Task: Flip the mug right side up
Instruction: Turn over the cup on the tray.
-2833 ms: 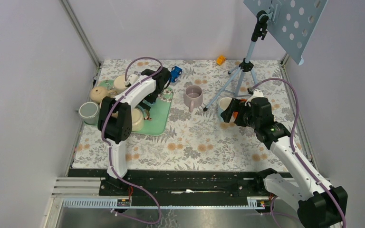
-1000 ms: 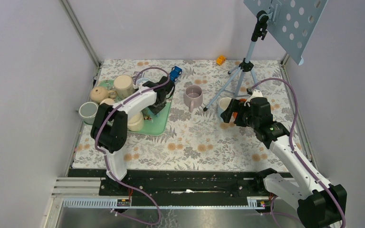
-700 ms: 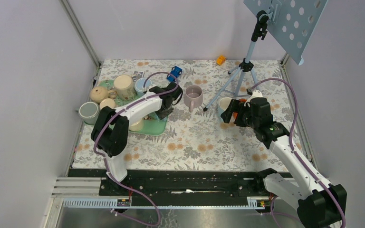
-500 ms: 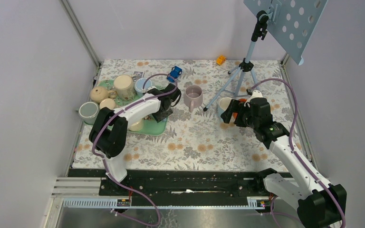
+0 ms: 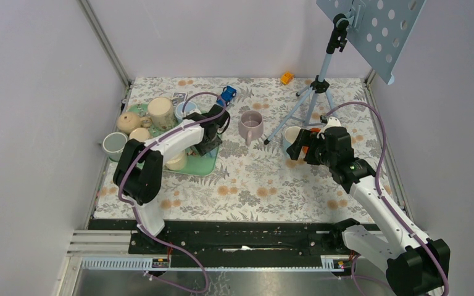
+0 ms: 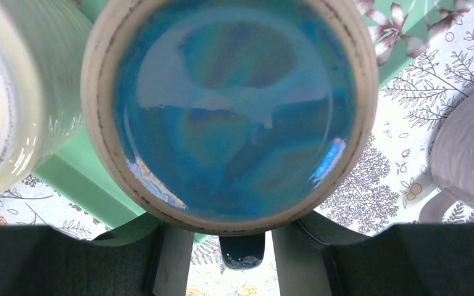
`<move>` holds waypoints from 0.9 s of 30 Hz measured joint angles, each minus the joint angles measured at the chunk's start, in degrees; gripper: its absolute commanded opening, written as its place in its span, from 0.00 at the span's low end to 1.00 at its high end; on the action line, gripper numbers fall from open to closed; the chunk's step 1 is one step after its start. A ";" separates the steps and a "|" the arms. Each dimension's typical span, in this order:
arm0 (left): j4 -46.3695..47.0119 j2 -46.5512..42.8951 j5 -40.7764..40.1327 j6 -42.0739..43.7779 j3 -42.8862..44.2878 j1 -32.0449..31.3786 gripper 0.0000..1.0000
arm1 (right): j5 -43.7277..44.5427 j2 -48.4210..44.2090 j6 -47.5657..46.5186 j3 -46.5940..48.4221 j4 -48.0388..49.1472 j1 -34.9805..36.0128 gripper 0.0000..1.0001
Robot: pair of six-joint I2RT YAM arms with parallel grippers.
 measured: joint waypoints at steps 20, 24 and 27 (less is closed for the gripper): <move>4.33 -0.42 -0.66 5.40 -0.74 0.22 0.08 | -0.04 0.37 0.00 0.00 0.00 0.00 1.00; 6.45 -1.77 -0.28 7.26 -2.69 0.22 0.16 | -0.07 0.37 0.00 0.00 0.00 0.00 1.00; 8.00 -2.78 0.24 8.83 -4.11 0.22 0.22 | -0.31 0.37 0.00 0.00 0.00 0.00 1.00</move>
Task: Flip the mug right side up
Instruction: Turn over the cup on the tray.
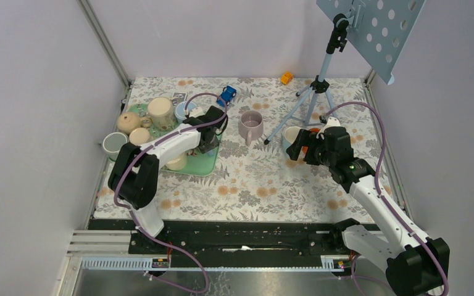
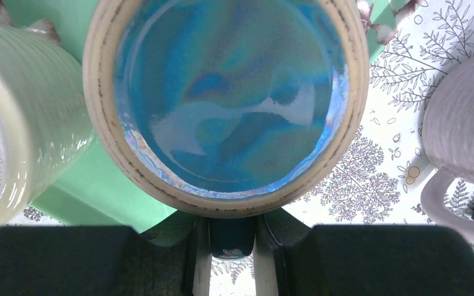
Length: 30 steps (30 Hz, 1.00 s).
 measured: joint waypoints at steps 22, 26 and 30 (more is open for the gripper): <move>6.34 -3.82 2.73 4.70 -3.06 1.01 0.41 | -0.26 0.00 0.00 0.00 0.00 0.00 1.00; 6.95 -3.85 3.13 4.83 -3.72 1.03 0.40 | -0.83 0.00 0.00 0.00 0.00 0.00 1.00; 7.63 -3.85 3.32 4.92 -3.76 1.05 0.33 | -1.25 0.00 0.00 0.00 0.00 0.00 1.00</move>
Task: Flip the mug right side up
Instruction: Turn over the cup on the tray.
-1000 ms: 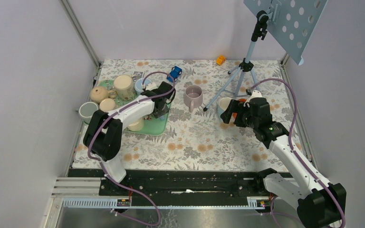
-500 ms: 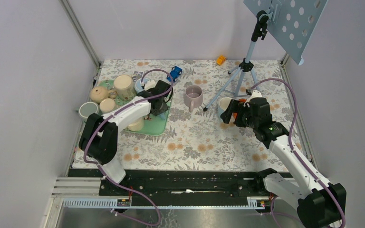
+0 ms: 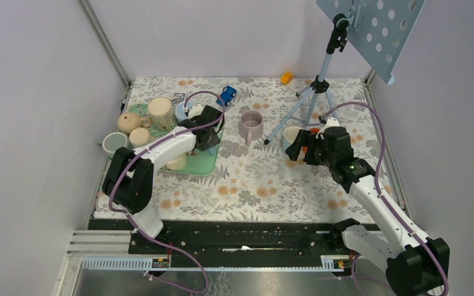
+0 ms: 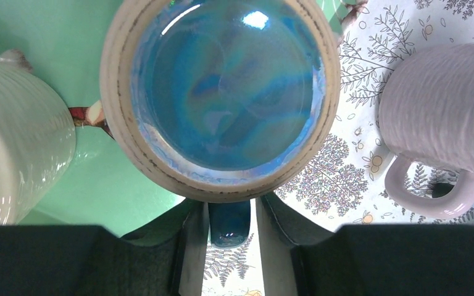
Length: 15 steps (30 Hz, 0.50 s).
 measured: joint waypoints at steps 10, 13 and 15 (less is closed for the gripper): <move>0.31 0.02 0.83 0.79 0.00 0.28 0.00 | -0.24 0.00 0.02 0.00 -0.02 0.00 1.00; 0.35 -0.04 1.18 1.20 0.00 0.44 0.00 | -0.52 0.00 0.04 0.00 -0.02 0.00 1.00; 0.35 -0.20 1.49 1.73 0.00 0.50 0.00 | -1.38 0.00 0.24 0.00 -0.02 0.00 1.00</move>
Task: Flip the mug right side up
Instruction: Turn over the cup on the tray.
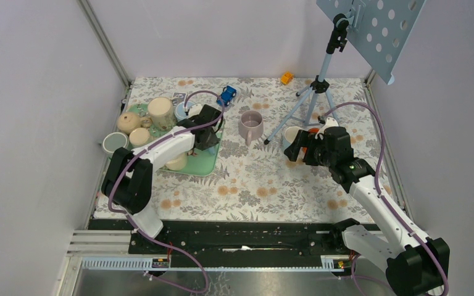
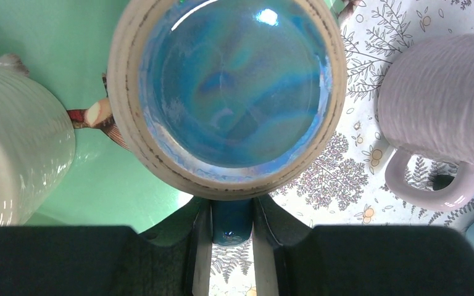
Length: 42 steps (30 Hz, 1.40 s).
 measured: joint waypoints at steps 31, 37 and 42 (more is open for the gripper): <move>9.73 -13.11 22.10 -8.61 -6.25 2.89 0.00 | -14.53 4.63 22.27 -1.18 16.90 6.32 0.95; 14.10 -13.33 26.80 -12.55 -6.75 2.89 0.00 | -15.54 10.71 28.65 -2.14 24.94 9.86 0.88; 19.19 -13.38 30.23 -16.11 -8.46 2.89 0.00 | -15.63 14.84 34.27 -3.39 31.15 9.99 0.83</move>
